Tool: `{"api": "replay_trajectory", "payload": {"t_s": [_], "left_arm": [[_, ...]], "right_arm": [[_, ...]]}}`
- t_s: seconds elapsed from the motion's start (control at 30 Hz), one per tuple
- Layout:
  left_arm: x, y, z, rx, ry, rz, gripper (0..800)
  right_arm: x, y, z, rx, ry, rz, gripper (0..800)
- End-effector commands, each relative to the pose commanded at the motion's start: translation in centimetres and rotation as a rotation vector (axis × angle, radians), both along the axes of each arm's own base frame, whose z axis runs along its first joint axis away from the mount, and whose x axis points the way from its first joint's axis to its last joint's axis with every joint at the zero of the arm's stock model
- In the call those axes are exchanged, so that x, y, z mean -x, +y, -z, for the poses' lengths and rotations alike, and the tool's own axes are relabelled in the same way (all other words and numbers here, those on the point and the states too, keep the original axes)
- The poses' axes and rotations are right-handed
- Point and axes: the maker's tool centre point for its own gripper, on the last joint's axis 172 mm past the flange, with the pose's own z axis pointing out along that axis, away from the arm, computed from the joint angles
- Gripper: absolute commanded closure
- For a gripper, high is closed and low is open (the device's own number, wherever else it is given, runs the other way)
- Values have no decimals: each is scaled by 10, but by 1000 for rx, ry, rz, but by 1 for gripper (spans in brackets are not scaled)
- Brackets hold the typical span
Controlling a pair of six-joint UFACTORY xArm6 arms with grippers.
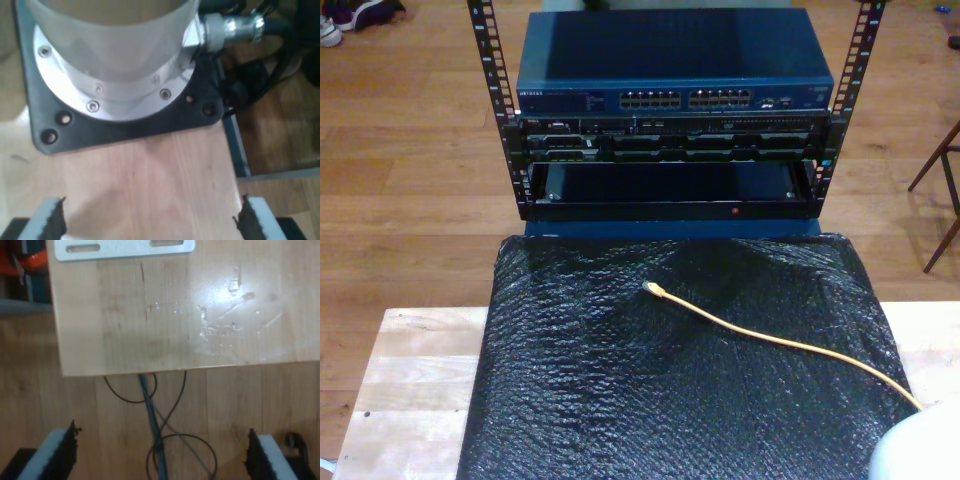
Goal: Grab the cable and plug it in
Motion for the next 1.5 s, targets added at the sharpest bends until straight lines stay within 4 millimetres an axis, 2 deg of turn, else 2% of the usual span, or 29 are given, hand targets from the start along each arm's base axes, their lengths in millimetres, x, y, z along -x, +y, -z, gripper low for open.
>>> {"api": "replay_trajectory", "payload": {"t_s": [0.13,0.2,0.3,0.43,0.7,1.03,1.13,1.27,1.5], "left_arm": [[-15,13,-18,-20,-30,-42,0],[-25,16,-26,-22,-54,-67,0],[-37,15,-38,-8,-74,-86,0],[-54,11,-49,1,-62,-92,0],[-89,-5,-63,-16,28,-82,0],[-130,-46,-66,20,72,-99,0],[-140,-57,-67,24,86,-109,0],[-154,-74,-68,32,104,-116,0],[-170,-97,-70,34,131,-128,0]], "right_arm": [[-6,-7,-10,16,-1,89,2],[-15,-10,-16,20,-26,137,2],[-29,-9,-26,7,-71,182,2],[-39,-7,-36,-11,-89,225,3],[-63,-15,-53,-5,-65,296,3],[-126,-28,-75,-38,-4,340,4],[-146,-22,-78,-68,17,341,4],[-180,-4,-86,-156,-13,352,4],[-212,24,-106,-287,-91,375,8]]}}
